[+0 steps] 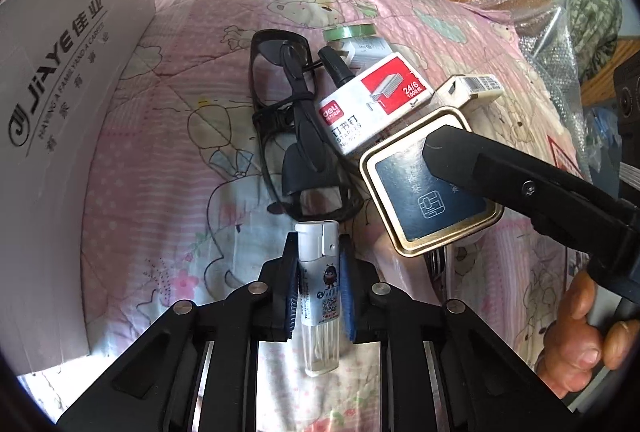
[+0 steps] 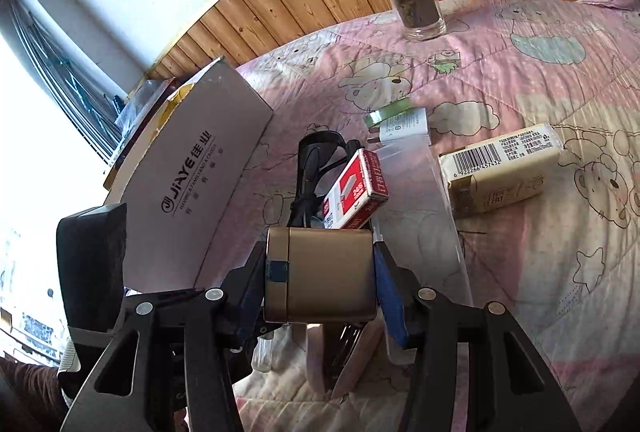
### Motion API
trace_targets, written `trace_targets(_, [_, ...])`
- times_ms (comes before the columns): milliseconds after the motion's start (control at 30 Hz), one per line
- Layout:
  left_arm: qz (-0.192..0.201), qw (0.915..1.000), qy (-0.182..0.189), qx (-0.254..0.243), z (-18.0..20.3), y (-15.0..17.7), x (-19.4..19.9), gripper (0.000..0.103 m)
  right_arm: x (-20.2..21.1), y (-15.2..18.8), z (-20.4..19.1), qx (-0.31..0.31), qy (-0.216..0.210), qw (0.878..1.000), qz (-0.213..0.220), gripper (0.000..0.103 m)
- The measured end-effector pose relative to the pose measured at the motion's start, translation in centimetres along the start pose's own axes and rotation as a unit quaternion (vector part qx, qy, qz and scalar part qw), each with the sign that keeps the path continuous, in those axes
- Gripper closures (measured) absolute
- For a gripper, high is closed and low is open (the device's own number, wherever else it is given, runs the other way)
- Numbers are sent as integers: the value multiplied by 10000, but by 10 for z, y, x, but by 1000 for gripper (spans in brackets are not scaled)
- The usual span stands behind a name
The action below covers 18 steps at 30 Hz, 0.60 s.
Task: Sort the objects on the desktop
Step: 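Grasp the gold square tin with the right tool while the left tool grasps the white lighter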
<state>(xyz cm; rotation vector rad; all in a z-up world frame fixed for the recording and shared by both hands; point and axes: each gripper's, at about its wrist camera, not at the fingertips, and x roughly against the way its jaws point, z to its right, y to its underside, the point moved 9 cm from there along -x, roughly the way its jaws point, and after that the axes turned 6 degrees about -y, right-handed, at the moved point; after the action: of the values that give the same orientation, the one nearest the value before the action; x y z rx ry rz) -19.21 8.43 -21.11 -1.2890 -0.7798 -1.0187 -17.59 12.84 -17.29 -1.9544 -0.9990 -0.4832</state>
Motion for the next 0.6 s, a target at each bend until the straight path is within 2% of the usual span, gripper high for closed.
trace_targets(400, [235,9994,-248,-51,-10,12,35,85,10,13,-17,202,329,9993,-25,51])
trace_targets(600, [433,9988,-216,-18,-15,20,57,85,17,23,-31,351,464,9983,-27,51])
